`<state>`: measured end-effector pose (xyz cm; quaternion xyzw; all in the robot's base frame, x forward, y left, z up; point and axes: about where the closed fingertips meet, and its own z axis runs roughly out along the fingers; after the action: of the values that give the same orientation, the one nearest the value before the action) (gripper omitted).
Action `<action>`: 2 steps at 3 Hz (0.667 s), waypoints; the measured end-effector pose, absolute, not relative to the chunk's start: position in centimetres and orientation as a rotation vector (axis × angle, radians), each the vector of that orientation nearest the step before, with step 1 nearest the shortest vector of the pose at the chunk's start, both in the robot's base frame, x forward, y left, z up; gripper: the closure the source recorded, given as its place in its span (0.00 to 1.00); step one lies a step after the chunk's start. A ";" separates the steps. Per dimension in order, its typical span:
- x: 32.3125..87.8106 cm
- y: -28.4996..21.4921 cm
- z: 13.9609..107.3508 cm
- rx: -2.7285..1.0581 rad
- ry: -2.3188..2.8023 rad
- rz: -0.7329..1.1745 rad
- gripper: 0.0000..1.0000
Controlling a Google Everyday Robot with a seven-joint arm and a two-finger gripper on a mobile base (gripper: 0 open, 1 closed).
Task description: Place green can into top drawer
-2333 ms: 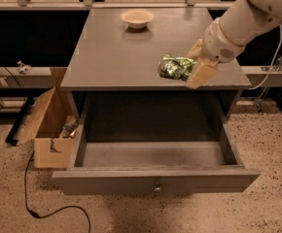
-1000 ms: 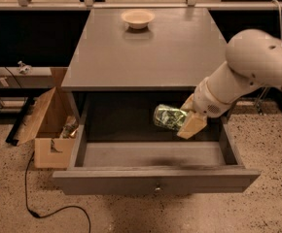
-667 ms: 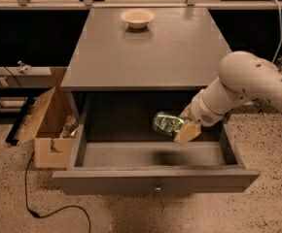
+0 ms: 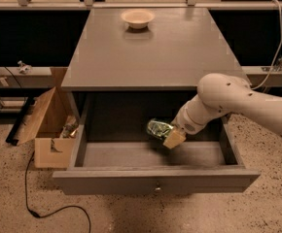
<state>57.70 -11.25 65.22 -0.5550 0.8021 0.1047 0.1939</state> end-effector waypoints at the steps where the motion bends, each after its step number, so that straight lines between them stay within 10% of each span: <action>1: 58.2 -10.9 63.5 -1.520 2.265 0.309 0.26; 2: 58.5 -11.6 63.3 -1.452 2.241 0.364 0.00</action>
Offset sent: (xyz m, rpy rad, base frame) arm 0.0122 -0.0122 -0.0227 0.1301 -0.0088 -0.0778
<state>58.51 -11.58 63.27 -0.5255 0.8108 0.1317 0.2213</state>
